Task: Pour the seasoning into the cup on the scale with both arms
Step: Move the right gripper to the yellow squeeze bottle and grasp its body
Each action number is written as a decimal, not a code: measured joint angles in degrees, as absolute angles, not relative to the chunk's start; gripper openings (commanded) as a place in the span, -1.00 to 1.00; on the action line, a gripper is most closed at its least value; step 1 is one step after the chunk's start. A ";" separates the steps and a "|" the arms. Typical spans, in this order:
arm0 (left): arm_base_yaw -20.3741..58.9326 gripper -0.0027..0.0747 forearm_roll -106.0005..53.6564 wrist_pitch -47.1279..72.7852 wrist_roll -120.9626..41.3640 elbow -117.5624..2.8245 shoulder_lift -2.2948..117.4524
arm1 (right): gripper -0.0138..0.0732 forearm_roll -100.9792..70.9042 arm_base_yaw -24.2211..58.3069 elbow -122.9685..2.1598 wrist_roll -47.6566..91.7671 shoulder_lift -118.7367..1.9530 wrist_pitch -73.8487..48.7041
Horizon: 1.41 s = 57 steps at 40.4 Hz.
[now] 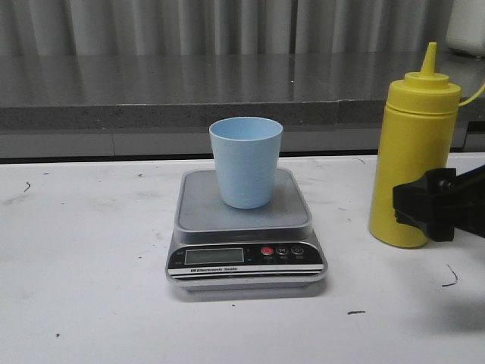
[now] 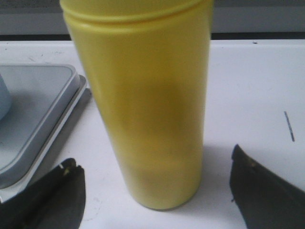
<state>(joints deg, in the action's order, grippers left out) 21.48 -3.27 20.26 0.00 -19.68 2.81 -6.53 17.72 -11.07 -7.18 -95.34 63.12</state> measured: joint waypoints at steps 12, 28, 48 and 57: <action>21.48 -0.98 -3.27 20.26 0.00 -19.68 2.81 | 0.77 -6.07 17.72 -15.16 -8.38 -102.13 64.79; 21.48 -0.98 -3.27 20.26 0.00 -19.68 2.81 | 0.77 -5.98 17.72 -22.81 -8.38 -103.84 65.07; 21.48 -0.98 -3.27 20.26 0.00 -19.68 2.81 | 0.67 -7.51 17.72 -24.66 -8.38 -108.36 65.10; 21.48 -0.98 -3.27 20.26 0.00 -19.68 2.81 | -0.22 -7.60 17.72 -24.66 -8.38 -108.36 65.20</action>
<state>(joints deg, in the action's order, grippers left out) 21.48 -3.27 20.26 0.00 -19.68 2.81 -7.60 17.72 -24.66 -8.38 -108.36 65.20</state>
